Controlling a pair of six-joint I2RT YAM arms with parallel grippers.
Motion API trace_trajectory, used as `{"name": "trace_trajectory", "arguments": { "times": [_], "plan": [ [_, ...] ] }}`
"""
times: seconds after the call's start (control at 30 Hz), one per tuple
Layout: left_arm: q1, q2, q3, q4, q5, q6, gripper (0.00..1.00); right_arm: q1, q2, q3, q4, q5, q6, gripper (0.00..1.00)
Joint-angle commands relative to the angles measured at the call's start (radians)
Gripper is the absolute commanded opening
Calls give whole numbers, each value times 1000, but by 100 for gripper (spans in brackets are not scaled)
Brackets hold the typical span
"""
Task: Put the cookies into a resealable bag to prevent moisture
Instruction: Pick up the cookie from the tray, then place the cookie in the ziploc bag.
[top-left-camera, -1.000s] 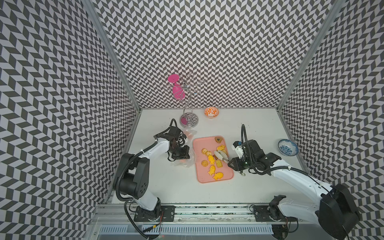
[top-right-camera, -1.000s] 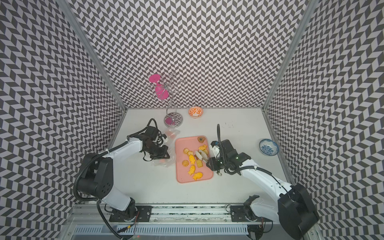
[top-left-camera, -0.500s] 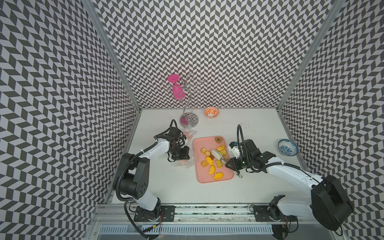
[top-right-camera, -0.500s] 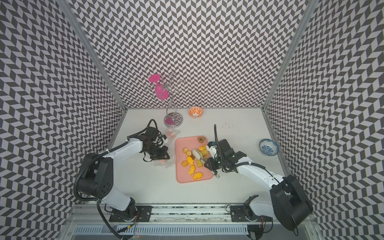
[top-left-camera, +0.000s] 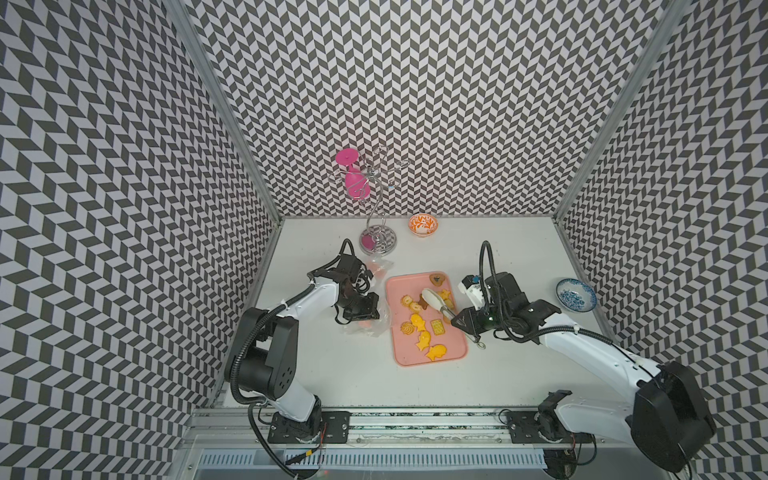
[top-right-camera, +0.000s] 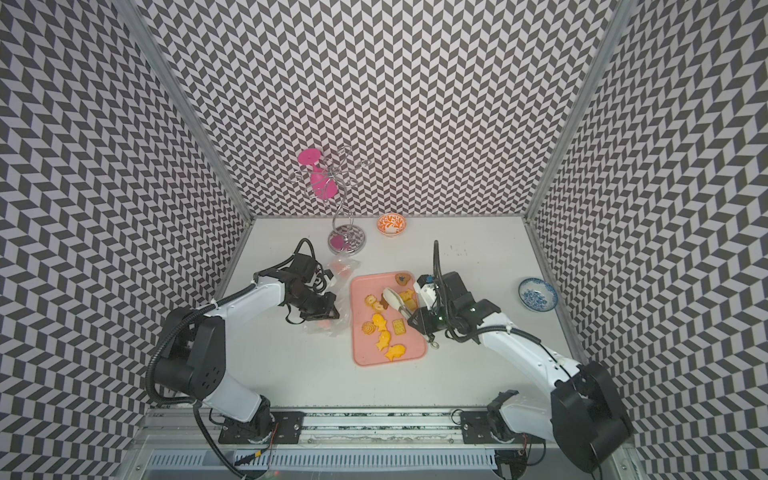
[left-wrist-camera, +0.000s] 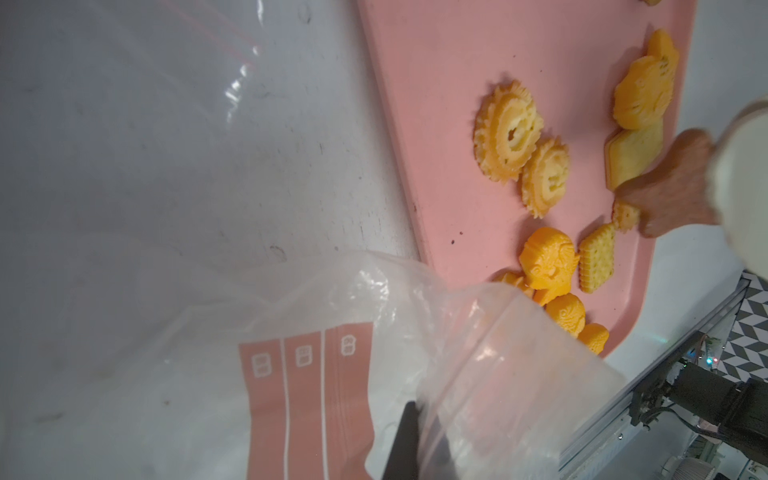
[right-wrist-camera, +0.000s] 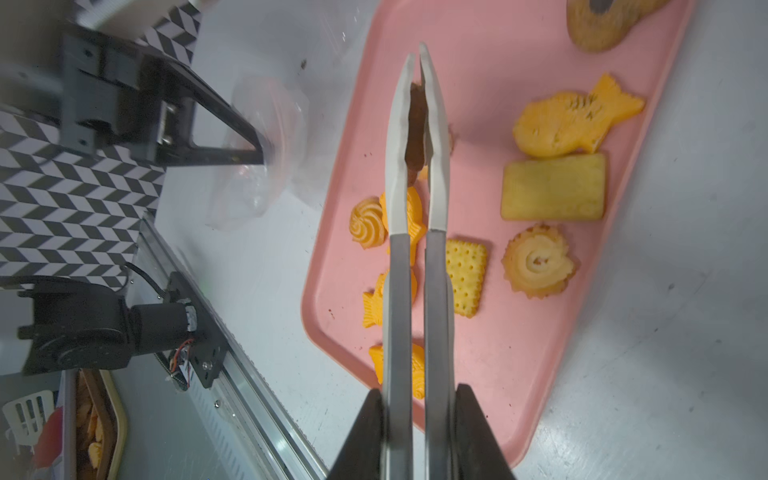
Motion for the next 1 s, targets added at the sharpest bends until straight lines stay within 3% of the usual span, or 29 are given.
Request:
{"name": "trace_trajectory", "arguments": {
  "times": [0.0,0.17,0.43,0.97],
  "plan": [
    [-3,-27,43,-12,18,-3,0,-5,-49,63,70,-68,20,8],
    [-3,-32,76,-26,33,-17,0,18,-53,67,195,-205,132,8],
    [-3,-43,112,-34,45,-39,0,87,38,113,192,-252,104,8],
    [-13,-93,150,-54,54,-90,0,186,223,300,-19,-76,-40,8]
  ]
}}
